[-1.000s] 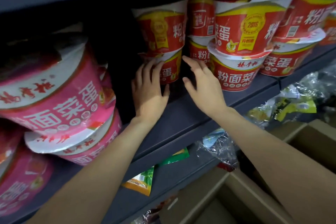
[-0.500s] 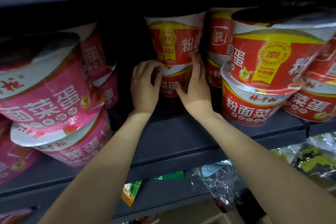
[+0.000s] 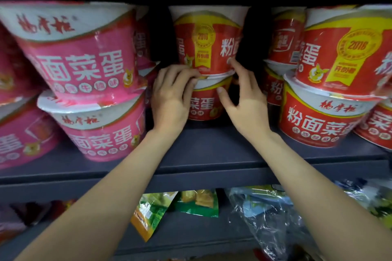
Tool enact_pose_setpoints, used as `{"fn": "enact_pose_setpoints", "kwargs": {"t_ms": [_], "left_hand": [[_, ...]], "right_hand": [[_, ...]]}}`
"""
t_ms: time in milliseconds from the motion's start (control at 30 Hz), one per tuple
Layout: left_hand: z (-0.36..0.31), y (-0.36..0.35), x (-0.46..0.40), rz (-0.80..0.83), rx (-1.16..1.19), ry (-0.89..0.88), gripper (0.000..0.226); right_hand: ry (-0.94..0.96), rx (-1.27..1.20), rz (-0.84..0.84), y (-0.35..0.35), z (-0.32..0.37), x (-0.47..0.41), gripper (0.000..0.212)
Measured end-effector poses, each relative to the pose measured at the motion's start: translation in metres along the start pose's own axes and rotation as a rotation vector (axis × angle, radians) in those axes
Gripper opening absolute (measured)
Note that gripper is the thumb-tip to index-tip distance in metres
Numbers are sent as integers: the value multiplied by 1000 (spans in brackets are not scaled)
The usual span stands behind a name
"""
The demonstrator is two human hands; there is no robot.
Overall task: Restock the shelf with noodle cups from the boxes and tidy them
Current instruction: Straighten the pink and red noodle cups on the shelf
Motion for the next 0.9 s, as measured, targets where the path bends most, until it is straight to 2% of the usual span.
{"fn": "enact_pose_setpoints", "kwargs": {"t_ms": [100, 300, 467, 533, 600, 667, 767, 900], "left_hand": [[9, 3, 7, -20, -46, 57, 17], [-13, -11, 14, 56, -209, -107, 33], [-3, -17, 17, 118, -224, -47, 46], [7, -12, 17, 106, -121, 49, 54], [22, -10, 17, 91, -46, 222, 64], [28, -17, 21, 183, -59, 310, 73], [15, -27, 23, 296, -96, 167, 71], [-1, -17, 16, 167, -194, -26, 59]], "right_hand": [[114, 95, -14, -2, 8, 4, 55], [105, 101, -82, -1, 1, 4, 55], [99, 177, -51, -4, -2, 1, 51], [59, 234, -45, -6, -2, -3, 50], [-19, 344, -24, -8, -11, -3, 51], [-108, 438, 15, -12, -25, -3, 51], [-141, 395, 3, -12, -26, 0, 55], [39, 299, -140, -3, -8, -1, 53]]}}
Point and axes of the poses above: each hand's wrist, its own x-axis away from the middle knuckle, its own y-axis out of the back of the hand, z = x × y, the point moved 8 cm from there along -x, towards the middle knuckle, and after that the axes turned 4 degrees about -y, right-handed, at the moved point
